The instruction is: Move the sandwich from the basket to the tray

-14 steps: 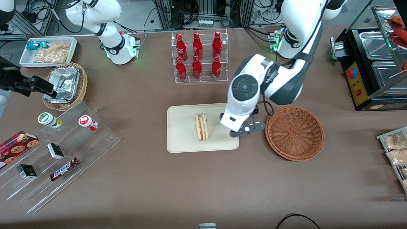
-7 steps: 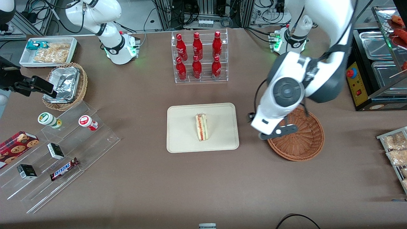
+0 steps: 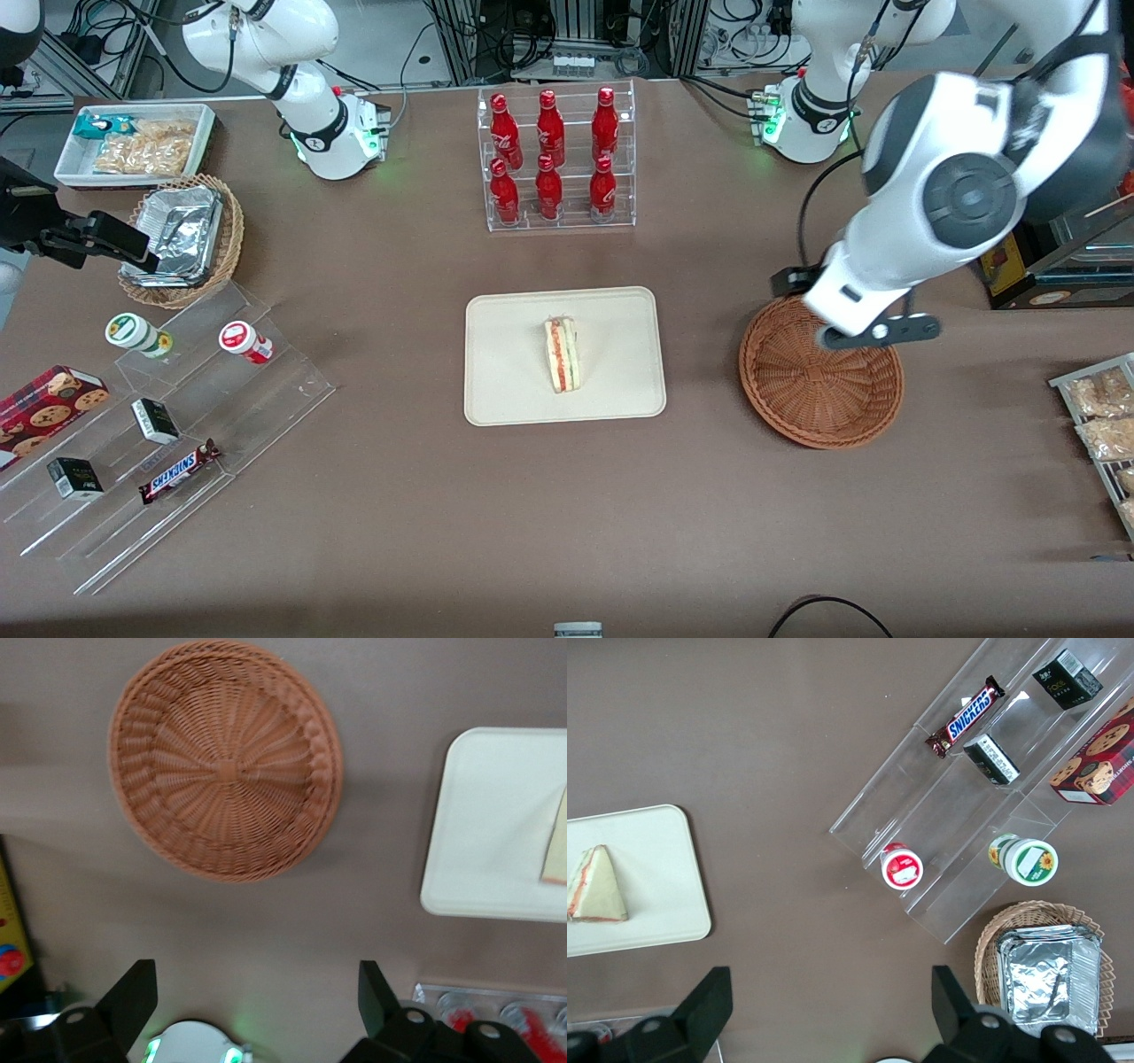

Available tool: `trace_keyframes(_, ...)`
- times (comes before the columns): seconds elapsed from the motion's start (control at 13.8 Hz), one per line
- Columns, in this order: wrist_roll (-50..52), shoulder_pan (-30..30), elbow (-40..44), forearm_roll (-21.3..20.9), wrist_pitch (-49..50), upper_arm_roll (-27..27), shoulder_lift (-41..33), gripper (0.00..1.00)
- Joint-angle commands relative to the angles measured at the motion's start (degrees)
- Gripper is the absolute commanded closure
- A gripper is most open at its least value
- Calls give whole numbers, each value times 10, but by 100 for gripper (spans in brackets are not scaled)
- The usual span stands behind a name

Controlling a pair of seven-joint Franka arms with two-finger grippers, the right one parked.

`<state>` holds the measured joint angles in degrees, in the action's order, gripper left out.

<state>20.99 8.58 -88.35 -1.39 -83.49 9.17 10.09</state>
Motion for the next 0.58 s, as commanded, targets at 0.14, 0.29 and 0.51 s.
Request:
trace_keyframes(0.14, -106, -68, -24, 6, 46, 13, -74, 0)
trace_keyframes(0.29, -128, -93, -24, 6, 66, 12, -92, 0)
trace_keyframes(0.51, -133, -100, -24, 3, 74, -10, -117, 0)
